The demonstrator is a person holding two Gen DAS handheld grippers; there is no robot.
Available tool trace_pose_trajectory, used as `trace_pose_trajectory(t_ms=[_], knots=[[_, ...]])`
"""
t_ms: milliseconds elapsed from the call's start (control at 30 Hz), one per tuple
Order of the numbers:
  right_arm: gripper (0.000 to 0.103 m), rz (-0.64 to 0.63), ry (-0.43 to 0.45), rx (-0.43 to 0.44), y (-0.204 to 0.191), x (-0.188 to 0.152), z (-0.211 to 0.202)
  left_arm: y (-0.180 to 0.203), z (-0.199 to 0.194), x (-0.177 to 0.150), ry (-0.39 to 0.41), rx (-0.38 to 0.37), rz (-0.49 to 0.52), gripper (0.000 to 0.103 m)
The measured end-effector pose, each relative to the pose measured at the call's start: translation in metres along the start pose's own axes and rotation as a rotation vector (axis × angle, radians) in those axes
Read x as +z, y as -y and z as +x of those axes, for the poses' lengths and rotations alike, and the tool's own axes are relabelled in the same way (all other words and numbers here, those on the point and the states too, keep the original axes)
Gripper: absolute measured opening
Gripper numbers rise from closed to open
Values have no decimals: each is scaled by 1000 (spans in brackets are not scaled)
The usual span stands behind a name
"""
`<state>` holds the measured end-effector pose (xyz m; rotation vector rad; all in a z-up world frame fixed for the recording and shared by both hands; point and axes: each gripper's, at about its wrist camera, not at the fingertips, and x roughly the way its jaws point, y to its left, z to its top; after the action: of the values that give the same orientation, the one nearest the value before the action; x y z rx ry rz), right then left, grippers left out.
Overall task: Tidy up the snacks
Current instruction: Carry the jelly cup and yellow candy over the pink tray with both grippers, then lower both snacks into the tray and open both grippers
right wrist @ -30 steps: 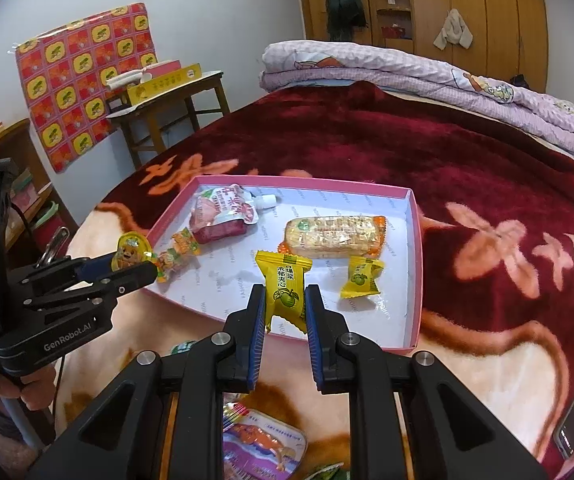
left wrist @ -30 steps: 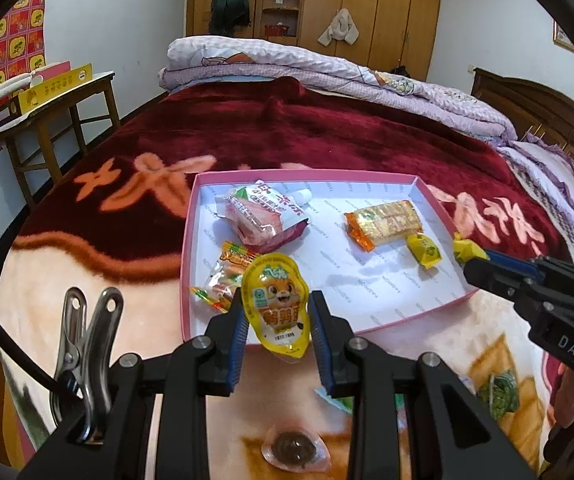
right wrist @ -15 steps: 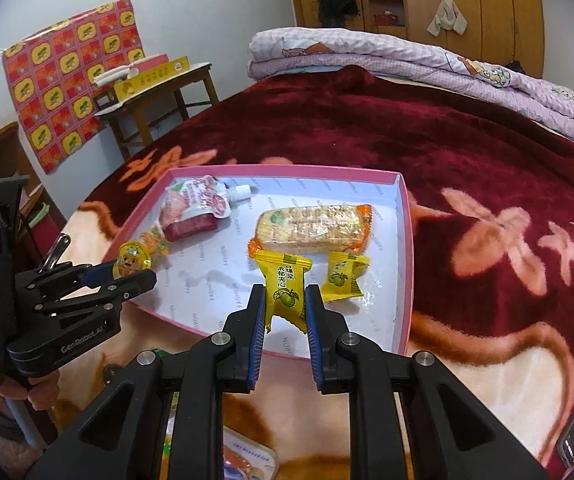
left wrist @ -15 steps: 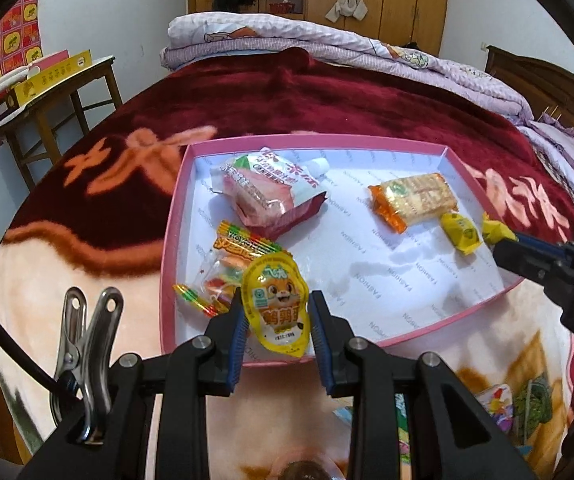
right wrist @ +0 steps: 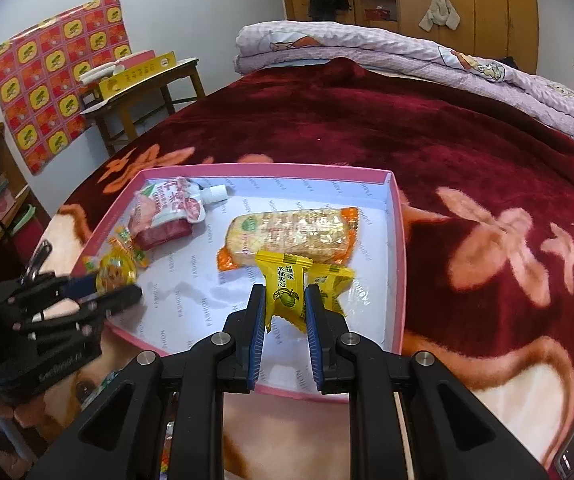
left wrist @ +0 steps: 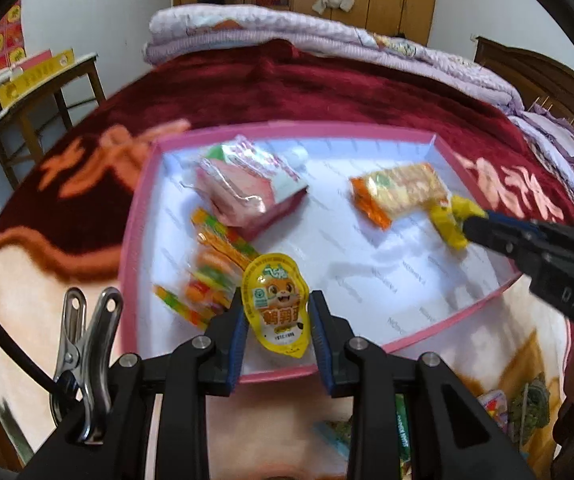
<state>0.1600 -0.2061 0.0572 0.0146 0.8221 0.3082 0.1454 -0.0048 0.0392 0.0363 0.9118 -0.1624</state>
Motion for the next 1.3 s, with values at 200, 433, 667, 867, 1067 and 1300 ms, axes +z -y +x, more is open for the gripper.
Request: trace_pose_trajectory(t_ms=[200, 433, 667, 867, 1067, 1300], knots=[[20, 13, -12, 5, 3, 1, 9, -6, 7, 4, -2, 22, -19, 31], [20, 10, -17, 5, 5, 0, 16, -5, 9, 6, 15, 43, -11, 31], [21, 7, -19, 3, 5, 1, 18, -6, 11, 8, 16, 39, -13, 32], [21, 0, -22, 4, 5, 3, 20, -5, 10, 8, 19, 34, -15, 35], [36, -18, -18, 32, -2, 2, 14, -7, 8, 8, 4, -3, -27, 45], [41, -84, 26, 29, -23, 3, -4, -6, -3, 5, 13, -13, -25, 46]])
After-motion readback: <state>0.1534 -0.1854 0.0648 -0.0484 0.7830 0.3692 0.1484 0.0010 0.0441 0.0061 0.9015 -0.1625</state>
